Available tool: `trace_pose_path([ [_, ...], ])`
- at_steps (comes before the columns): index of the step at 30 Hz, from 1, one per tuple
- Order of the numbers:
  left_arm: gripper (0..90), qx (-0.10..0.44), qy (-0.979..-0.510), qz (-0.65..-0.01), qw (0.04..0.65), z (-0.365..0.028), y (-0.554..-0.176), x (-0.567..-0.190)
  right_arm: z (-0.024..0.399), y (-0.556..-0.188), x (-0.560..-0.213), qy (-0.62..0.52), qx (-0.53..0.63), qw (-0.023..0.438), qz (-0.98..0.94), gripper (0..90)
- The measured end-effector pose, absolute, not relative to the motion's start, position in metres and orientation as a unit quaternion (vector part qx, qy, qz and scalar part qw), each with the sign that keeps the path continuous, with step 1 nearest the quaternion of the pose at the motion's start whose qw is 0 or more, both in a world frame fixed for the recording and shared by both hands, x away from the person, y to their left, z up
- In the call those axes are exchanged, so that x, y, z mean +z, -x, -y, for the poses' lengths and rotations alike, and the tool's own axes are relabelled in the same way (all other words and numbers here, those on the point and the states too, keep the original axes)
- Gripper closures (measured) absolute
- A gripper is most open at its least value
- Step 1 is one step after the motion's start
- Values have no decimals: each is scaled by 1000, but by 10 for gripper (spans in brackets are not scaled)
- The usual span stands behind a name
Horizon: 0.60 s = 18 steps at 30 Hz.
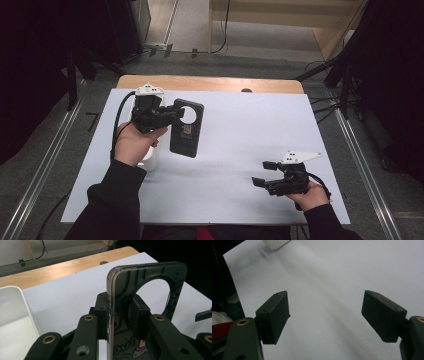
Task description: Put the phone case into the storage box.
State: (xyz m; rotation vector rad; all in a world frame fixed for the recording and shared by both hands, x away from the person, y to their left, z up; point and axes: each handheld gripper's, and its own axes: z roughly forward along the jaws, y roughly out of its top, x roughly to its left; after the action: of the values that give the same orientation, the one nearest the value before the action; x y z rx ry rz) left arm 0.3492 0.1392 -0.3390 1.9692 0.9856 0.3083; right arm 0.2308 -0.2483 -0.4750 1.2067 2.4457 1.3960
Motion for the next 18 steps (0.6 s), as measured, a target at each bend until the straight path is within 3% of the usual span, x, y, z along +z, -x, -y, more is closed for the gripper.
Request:
trace_pose_path([
  [18, 711, 122, -794, -396, 445, -155, -354, -324, 250, -230, -477, -398, 451, 40, -798, 214],
])
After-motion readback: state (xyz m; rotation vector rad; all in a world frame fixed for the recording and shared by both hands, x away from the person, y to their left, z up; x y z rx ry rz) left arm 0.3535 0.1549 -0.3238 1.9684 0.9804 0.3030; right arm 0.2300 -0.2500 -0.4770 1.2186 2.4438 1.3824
